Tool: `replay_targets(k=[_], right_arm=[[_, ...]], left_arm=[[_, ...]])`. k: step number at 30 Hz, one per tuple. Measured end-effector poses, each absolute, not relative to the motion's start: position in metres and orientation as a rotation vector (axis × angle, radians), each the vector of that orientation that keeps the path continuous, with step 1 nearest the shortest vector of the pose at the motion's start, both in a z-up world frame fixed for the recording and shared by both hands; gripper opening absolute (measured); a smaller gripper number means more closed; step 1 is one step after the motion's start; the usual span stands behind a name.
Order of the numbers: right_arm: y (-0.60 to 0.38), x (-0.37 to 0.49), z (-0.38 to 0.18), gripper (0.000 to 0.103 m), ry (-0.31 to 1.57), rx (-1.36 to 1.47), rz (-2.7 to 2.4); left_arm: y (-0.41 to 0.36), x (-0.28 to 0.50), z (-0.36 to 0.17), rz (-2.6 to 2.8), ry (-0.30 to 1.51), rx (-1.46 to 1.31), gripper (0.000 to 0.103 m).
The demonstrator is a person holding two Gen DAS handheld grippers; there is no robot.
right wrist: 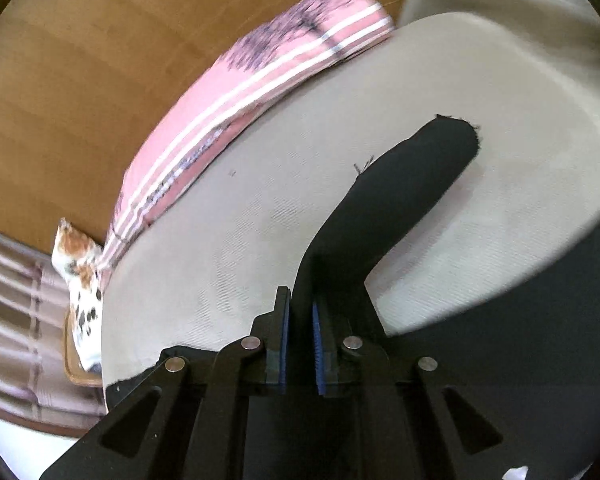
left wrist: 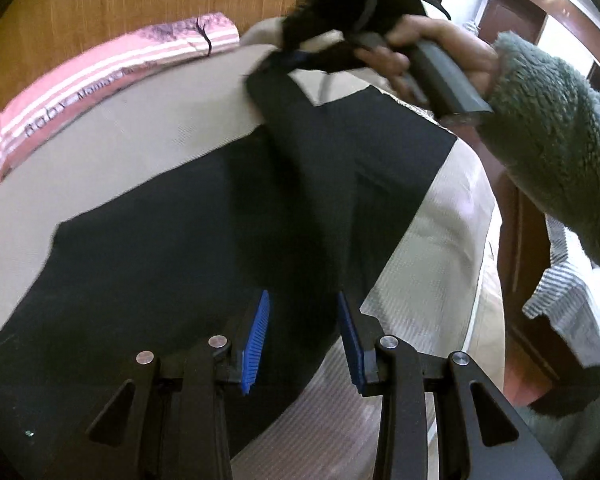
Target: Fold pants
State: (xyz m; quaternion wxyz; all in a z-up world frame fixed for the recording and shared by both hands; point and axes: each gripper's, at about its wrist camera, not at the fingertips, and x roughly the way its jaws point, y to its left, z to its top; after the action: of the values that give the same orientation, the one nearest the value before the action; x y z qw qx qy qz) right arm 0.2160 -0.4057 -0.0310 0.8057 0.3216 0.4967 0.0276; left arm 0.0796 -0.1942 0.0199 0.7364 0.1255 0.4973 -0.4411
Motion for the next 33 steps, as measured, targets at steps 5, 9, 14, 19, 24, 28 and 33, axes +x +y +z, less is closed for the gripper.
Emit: replay_targets(k=[5, 9, 14, 19, 24, 28, 33], right_arm=[[-0.386, 0.242, -0.047, 0.03, 1.092, 0.677, 0.149], [-0.386, 0.246, -0.042, 0.031, 1.068, 0.712, 0.224], [-0.428, 0.236, -0.034, 0.031, 1.024, 0.74, 0.143], [-0.461, 0.238, -0.059, 0.031, 1.056, 0.842, 0.083], [-0.456, 0.257, -0.082, 0.031, 1.091, 0.858, 0.065], [-0.454, 0.279, -0.087, 0.03, 1.066, 0.875, 0.05], [-0.455, 0.281, -0.073, 0.005, 1.026, 0.85, 0.049]], left_arm=[[-0.205, 0.091, 0.01, -0.965, 1.158, 0.206, 0.037], [-0.204, 0.096, 0.007, -0.923, 1.16, 0.21, 0.038], [-0.199, 0.111, -0.005, -0.87, 1.186, 0.137, 0.038], [-0.197, 0.11, -0.01, -0.891, 1.187, 0.106, 0.034], [-0.2, 0.108, -0.013, -0.903, 1.207, 0.082, 0.032], [-0.201, 0.106, -0.015, -0.905, 1.221, 0.071, 0.032], [-0.208, 0.102, -0.015, -0.895, 1.199, 0.097, 0.03]])
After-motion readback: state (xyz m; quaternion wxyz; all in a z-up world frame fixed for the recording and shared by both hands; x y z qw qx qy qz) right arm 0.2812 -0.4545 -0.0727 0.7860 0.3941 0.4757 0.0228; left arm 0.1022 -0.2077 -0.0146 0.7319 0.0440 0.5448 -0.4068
